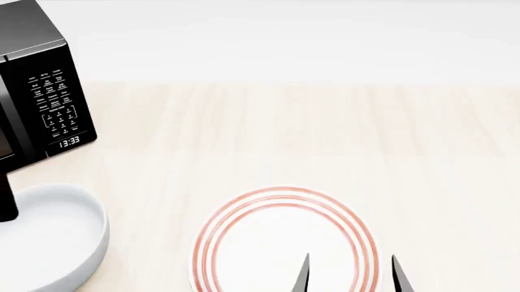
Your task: Pick up the white bowl and put it on the plate.
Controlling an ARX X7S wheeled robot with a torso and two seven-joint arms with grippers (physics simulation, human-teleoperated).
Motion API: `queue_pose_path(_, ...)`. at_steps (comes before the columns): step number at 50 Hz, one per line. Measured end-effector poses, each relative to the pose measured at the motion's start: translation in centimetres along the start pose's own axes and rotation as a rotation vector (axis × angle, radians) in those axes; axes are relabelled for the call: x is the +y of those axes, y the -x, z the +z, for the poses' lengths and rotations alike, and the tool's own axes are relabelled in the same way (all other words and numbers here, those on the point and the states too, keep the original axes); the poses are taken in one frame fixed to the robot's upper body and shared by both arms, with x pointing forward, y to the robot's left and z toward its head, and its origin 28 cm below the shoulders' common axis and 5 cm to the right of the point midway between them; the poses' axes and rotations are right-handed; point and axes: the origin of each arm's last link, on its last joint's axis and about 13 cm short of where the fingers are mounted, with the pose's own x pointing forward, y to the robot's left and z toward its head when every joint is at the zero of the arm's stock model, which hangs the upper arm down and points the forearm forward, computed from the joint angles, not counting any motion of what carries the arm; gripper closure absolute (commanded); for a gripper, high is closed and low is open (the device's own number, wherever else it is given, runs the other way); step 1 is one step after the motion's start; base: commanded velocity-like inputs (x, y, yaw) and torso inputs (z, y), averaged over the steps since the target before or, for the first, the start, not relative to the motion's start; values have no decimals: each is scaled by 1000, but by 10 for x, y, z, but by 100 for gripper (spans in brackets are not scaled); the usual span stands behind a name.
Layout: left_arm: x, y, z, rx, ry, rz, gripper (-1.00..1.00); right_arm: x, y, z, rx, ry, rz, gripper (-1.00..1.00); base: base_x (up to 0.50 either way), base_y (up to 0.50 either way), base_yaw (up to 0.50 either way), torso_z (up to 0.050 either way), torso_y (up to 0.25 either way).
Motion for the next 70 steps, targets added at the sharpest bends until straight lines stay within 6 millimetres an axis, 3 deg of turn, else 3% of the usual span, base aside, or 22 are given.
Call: queue_pose_path(70, 1, -33, -42, 78, 7, 32, -100, 0, 0, -4, 4, 6, 4, -100, 0, 0, 0, 0, 0)
